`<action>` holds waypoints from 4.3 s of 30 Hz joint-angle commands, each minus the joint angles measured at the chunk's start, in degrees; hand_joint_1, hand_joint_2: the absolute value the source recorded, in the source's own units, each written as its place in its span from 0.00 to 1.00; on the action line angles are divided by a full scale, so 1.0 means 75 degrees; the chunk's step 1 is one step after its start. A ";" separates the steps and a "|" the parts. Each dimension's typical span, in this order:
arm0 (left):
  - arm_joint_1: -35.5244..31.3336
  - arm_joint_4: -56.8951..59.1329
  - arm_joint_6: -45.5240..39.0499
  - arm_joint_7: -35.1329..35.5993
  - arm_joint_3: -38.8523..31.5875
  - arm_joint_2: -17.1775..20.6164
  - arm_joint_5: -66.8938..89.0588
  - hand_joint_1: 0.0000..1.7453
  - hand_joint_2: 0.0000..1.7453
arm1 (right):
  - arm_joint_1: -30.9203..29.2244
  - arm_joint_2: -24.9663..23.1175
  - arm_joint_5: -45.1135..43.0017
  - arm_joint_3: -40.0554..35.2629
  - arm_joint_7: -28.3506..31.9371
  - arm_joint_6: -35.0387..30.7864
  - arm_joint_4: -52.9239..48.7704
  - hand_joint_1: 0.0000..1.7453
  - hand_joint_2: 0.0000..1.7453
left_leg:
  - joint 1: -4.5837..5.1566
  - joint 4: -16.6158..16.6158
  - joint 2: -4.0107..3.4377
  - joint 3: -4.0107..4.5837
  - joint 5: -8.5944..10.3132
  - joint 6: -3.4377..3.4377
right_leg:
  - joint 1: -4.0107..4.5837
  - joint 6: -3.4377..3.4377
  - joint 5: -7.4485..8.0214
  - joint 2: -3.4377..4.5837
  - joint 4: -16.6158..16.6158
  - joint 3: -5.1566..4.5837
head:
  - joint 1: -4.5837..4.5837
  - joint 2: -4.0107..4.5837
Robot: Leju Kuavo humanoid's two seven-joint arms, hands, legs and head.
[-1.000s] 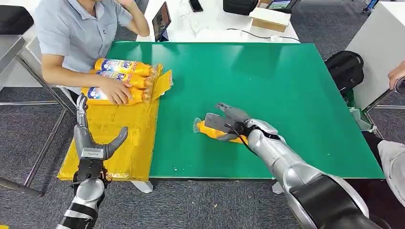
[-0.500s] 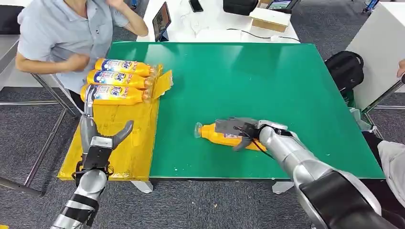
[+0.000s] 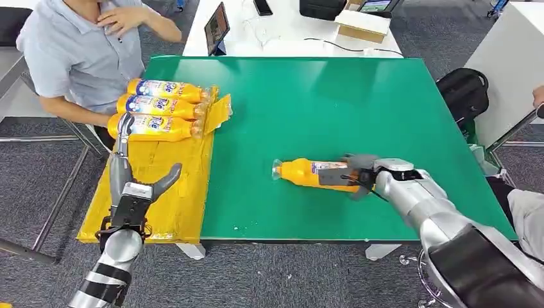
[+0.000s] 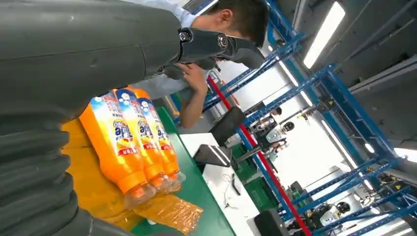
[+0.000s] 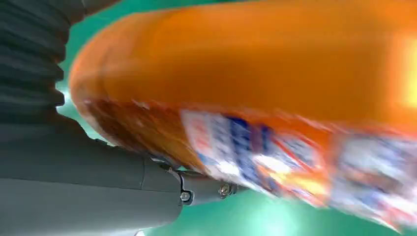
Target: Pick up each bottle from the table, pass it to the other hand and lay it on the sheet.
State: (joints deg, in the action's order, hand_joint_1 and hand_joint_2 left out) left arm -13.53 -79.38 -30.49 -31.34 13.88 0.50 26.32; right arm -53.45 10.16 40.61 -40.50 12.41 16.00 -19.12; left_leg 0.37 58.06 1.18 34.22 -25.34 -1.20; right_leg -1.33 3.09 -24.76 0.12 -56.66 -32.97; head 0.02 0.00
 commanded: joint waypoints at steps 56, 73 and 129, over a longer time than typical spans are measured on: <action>0.1261 -0.0512 0.2290 -0.0949 0.0220 -0.1041 -0.4078 0.00 1.00 | 0.3400 -0.1883 -0.5229 0.3496 0.3678 -0.1831 -0.3006 1.00 1.00 | -0.0014 -0.0004 -0.0011 0.0007 -0.0004 0.0003 | 0.0016 -0.0006 0.0002 -0.0001 0.0009 -0.0008 | 0.0003 0.0000; 0.0928 0.1118 0.3173 -0.0569 0.1432 -0.1151 -0.3913 0.00 1.00 | 0.3594 -0.2319 -0.4416 0.0844 0.3678 -0.3551 -0.3703 1.00 1.00 | -0.0008 -0.0005 -0.0021 0.0012 -0.0002 0.0005 | 0.0007 -0.0007 0.0006 0.0009 0.0006 -0.0020 | -0.0003 0.0000; -0.0087 0.2367 0.3853 -0.0413 0.1316 -0.0871 -0.3527 1.00 1.00 | 0.2759 -0.3260 -0.3156 -0.0425 0.3678 -0.3339 -0.1750 1.00 1.00 | -0.0013 -0.0004 -0.0018 0.0009 -0.0002 0.0005 | 0.0013 -0.0011 0.0003 0.0006 0.0005 -0.0010 | -0.0003 0.0000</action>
State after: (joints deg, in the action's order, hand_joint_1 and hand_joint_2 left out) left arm -10.81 -67.43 -1.88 -35.34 22.21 -7.28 -0.61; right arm -30.76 -13.62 15.96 -38.16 38.99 -10.38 -32.26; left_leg 0.34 58.02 1.16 34.38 -25.32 -1.26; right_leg -1.32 3.15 -24.73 0.13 -56.63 -33.14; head 0.00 0.00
